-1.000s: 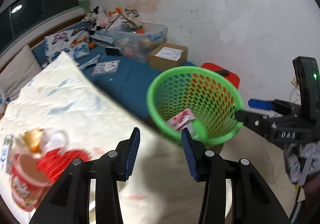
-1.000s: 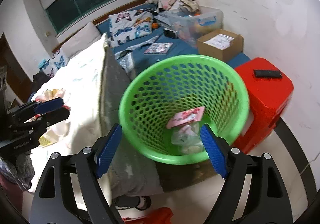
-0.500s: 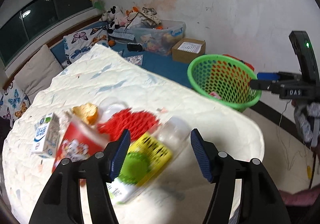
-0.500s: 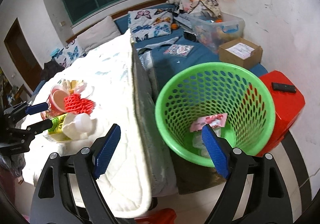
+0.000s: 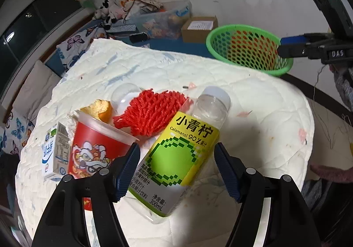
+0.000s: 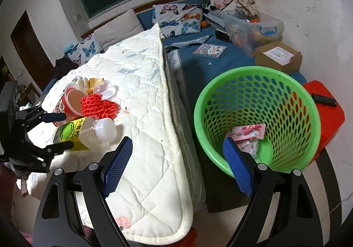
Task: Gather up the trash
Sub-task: 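Return to the mattress and grasp the yellow-labelled lime bottle with left tool, then grasp the red mesh net with right tool and lift it while left holds the bottle, then carry net and lime bottle over the green basket and open both tools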
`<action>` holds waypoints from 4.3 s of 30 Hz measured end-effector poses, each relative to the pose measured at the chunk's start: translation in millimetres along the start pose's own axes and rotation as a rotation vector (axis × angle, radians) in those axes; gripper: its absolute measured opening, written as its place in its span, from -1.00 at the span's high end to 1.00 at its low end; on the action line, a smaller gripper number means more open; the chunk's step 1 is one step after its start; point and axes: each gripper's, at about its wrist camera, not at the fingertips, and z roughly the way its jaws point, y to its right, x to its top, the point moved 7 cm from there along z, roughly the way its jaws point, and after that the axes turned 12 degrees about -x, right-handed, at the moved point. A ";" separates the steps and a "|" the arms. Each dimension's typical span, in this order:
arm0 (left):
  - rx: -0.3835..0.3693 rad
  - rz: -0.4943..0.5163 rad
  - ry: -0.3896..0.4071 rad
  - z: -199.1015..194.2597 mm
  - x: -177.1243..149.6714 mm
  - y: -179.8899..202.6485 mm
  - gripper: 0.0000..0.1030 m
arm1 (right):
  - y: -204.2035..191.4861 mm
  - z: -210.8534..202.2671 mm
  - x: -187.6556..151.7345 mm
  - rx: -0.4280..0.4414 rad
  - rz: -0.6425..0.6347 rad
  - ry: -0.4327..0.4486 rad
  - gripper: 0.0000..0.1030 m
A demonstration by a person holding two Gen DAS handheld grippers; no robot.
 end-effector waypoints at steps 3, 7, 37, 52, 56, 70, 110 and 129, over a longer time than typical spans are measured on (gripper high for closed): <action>-0.009 0.015 -0.013 5.2 -0.7 -0.2 -0.33 | -1.2 3.2 -1.2 -0.001 -0.004 -0.009 -0.63; -0.030 0.043 -0.025 11.3 1.2 -0.1 -0.36 | -2.3 7.1 -1.9 -0.003 -0.007 -0.021 -0.63; 0.058 -0.116 0.069 -8.6 -30.1 18.7 -0.15 | -23.7 19.5 -4.3 0.043 -0.042 -0.039 -0.63; 0.135 -0.219 0.061 -43.5 -81.7 5.1 -0.14 | -91.7 31.4 13.4 0.148 -0.170 -0.024 -0.62; 0.162 -0.259 0.062 -51.6 -93.2 -7.5 -0.13 | -119.6 37.3 20.5 0.178 -0.228 -0.016 -0.59; 0.137 -0.316 0.059 -51.3 -109.3 -23.8 -0.15 | -187.5 78.5 39.2 0.238 -0.371 -0.028 -0.47; 0.023 -0.310 0.134 -27.7 -37.5 12.4 -0.06 | -52.4 62.9 32.8 0.144 -0.157 0.054 0.16; -0.150 -0.107 0.177 39.6 113.9 64.9 -0.06 | 100.5 64.0 17.9 -0.102 0.079 0.002 -0.13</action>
